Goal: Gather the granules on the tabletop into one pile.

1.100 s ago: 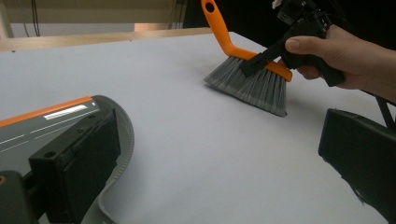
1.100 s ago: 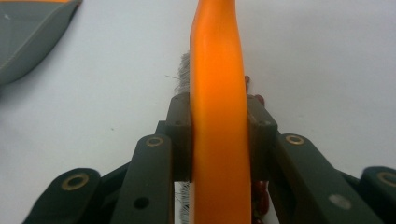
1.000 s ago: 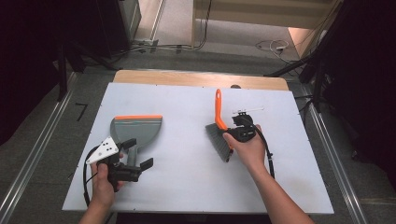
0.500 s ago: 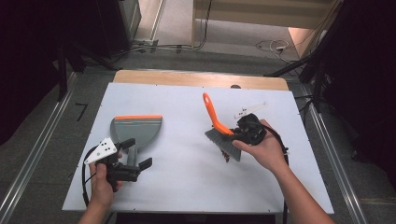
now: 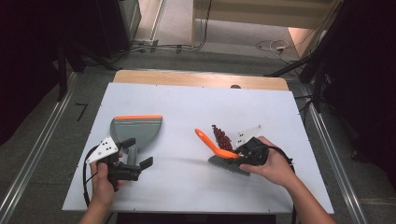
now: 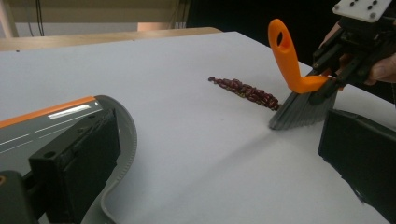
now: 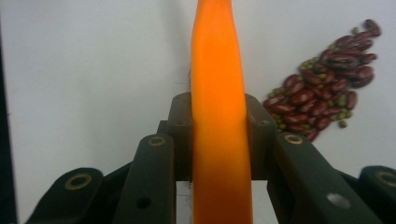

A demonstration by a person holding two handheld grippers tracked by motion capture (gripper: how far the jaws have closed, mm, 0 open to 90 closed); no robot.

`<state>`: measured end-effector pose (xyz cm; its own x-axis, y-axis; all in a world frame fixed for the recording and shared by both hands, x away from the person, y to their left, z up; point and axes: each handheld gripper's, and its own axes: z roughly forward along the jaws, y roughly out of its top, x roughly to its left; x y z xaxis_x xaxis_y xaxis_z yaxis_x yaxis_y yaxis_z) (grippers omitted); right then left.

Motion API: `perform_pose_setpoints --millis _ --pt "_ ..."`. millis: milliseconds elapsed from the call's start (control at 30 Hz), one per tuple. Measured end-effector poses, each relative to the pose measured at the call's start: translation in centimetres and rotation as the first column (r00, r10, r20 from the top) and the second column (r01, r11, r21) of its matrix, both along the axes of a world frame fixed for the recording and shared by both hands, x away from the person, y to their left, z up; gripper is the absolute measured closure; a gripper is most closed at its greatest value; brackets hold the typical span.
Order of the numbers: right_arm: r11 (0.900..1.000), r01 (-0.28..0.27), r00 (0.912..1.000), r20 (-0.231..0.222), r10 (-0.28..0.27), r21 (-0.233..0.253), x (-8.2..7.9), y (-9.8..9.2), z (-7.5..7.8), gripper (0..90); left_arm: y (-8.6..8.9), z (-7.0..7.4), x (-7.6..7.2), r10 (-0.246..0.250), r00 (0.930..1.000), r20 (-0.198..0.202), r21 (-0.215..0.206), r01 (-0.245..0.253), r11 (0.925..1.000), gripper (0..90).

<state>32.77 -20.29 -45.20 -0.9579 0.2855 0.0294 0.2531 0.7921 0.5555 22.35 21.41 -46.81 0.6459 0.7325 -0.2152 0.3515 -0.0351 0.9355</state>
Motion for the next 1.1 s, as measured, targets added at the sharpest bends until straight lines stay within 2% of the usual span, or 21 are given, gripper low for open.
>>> perform_pose_setpoints --millis 100,167,533,600,667,700,767,800,1033,1100 --pt "1.0 0.005 0.9998 0.017 -0.005 0.007 1.1 0.0 -0.2 68.1 0.1 0.0 0.0 0.001 1.0 0.0 0.0 -0.001 1.0 0.0" --pt "1.0 -0.013 0.9993 0.034 0.013 0.021 1.8 0.0 -0.3 68.1 0.1 0.0 0.0 0.0 1.0 -0.001 0.001 0.0 1.0 0.0" --pt "0.999 -0.013 0.9988 0.048 0.011 0.048 4.7 0.4 -0.6 67.7 0.1 0.0 0.0 -0.001 1.0 -0.002 0.001 0.001 1.0 0.0" --pt "0.998 0.002 0.9985 0.054 -0.005 0.056 5.2 0.4 -0.7 67.6 0.1 -0.1 0.0 -0.002 1.0 -0.002 -0.001 0.002 1.0 0.0" --pt "0.998 -0.007 0.9977 0.068 0.003 0.057 5.7 0.3 -0.7 67.5 0.0 -0.1 0.0 -0.002 1.0 -0.002 -0.001 0.002 1.0 0.0" --pt "0.998 0.014 0.9975 0.069 -0.018 0.059 5.8 0.3 -0.7 67.5 0.0 -0.1 0.0 -0.003 1.0 -0.001 -0.002 0.003 1.0 0.0" --pt "0.998 0.021 0.9974 0.067 -0.025 0.067 6.2 0.4 -0.8 67.4 0.0 -0.1 0.1 -0.005 1.0 -0.001 -0.001 0.005 1.0 0.0" --pt "0.997 0.03 0.9977 0.058 -0.034 0.068 6.4 0.4 -0.8 67.4 0.0 -0.1 0.1 -0.004 1.0 -0.004 0.002 0.004 1.0 0.0" --pt "0.999 0.008 0.9974 0.071 -0.012 0.047 7.6 0.8 -0.6 67.4 -0.1 -0.2 0.1 -0.005 1.0 -0.006 0.004 0.005 1.0 0.0" --pt "0.999 0.024 0.9978 0.061 -0.026 0.047 7.9 1.0 -0.6 67.3 0.0 -0.2 0.1 -0.006 1.0 -0.004 0.005 0.006 1.0 0.0"
